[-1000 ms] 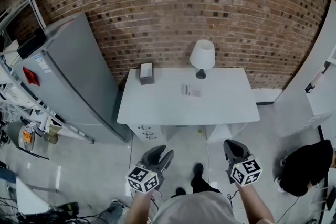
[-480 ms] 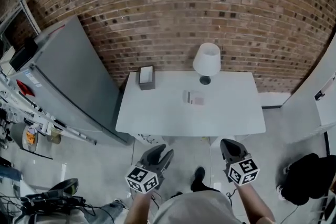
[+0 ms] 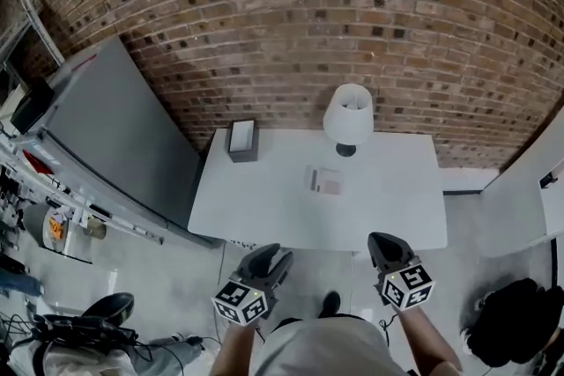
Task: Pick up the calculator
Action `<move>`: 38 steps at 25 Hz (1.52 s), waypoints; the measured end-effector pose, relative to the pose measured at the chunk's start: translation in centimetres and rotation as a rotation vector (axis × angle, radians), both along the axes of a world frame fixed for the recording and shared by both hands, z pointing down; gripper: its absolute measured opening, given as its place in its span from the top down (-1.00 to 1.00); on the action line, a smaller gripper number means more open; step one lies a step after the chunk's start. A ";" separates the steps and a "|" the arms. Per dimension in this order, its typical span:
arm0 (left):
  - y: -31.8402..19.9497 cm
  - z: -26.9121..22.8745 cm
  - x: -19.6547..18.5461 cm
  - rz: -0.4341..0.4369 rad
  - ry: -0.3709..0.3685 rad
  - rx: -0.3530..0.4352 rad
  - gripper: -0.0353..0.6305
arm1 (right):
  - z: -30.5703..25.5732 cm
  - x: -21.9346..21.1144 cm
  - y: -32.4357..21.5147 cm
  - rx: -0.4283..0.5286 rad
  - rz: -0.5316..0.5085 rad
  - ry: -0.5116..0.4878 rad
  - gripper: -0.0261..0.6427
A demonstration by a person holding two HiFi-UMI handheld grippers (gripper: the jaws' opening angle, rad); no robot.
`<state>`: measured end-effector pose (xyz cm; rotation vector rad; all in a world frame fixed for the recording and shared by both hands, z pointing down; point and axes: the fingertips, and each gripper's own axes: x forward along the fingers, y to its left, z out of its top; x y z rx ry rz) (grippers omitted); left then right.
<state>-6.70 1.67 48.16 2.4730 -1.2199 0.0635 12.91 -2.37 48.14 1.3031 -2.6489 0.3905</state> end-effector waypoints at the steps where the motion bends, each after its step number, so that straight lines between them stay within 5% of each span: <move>1: -0.7 0.0 0.4 -0.004 -0.002 0.000 0.38 | 0.1 0.4 -0.8 -0.001 -0.005 -0.003 0.89; 12: -5.7 0.8 3.5 -0.019 -0.018 -0.014 0.39 | 1.7 2.7 -5.3 -0.031 -0.036 -0.006 0.89; 22: -9.7 2.2 2.1 -0.003 -0.017 -0.042 0.36 | 3.2 2.0 -8.7 -0.063 0.002 -0.002 0.89; 38: -22.5 7.5 -2.0 0.200 -0.041 -0.129 0.36 | 5.9 -3.7 -19.0 -0.112 0.130 0.061 0.89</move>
